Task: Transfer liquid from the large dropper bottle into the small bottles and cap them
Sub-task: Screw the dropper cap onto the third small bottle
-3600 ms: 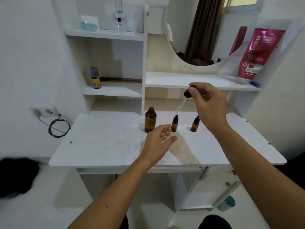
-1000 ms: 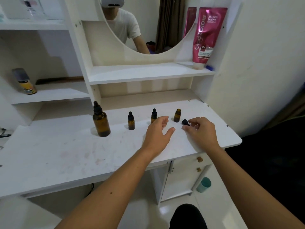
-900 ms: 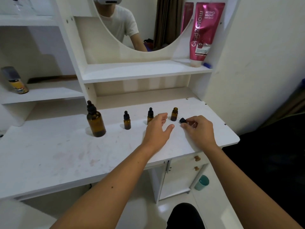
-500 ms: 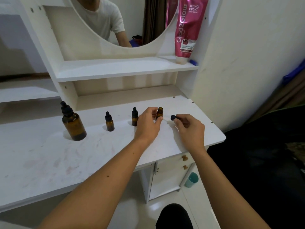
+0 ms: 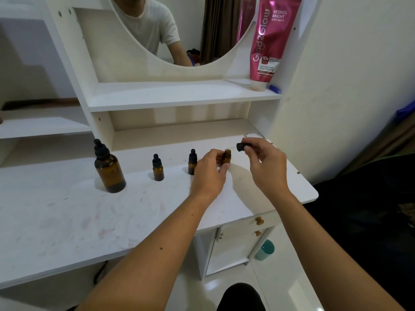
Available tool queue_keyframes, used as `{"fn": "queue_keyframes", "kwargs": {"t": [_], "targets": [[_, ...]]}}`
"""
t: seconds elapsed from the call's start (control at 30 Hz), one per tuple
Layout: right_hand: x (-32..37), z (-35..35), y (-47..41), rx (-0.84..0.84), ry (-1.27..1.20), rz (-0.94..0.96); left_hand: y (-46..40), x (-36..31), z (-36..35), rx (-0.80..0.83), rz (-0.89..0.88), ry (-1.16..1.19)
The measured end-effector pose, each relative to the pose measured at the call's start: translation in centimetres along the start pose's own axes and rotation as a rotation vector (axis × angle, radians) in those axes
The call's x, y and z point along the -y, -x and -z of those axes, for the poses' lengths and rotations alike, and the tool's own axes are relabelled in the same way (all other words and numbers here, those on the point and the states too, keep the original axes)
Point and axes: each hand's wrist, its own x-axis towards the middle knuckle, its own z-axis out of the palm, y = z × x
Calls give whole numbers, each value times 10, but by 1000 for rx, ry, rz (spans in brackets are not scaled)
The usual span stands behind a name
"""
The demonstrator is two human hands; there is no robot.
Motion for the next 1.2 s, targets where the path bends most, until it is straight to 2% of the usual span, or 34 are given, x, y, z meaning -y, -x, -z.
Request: {"fn": "queue_keyframes", "kwargs": {"t": [0.2, 0.3, 0.57, 0.93, 1.2], "targets": [[5, 0, -14, 67, 180, 216, 0, 1, 0, -1, -8, 8], [6, 5, -19, 44, 208, 234, -1, 2, 0, 0, -2, 7], [8, 2, -25, 128, 270, 265, -3, 4, -2, -7, -12, -5], [-3, -17, -25, 219, 106, 21, -2, 4, -1, -5, -19, 5], [-7, -18, -24, 153, 60, -77, -3, 5, -1, 0, -24, 7]]}}
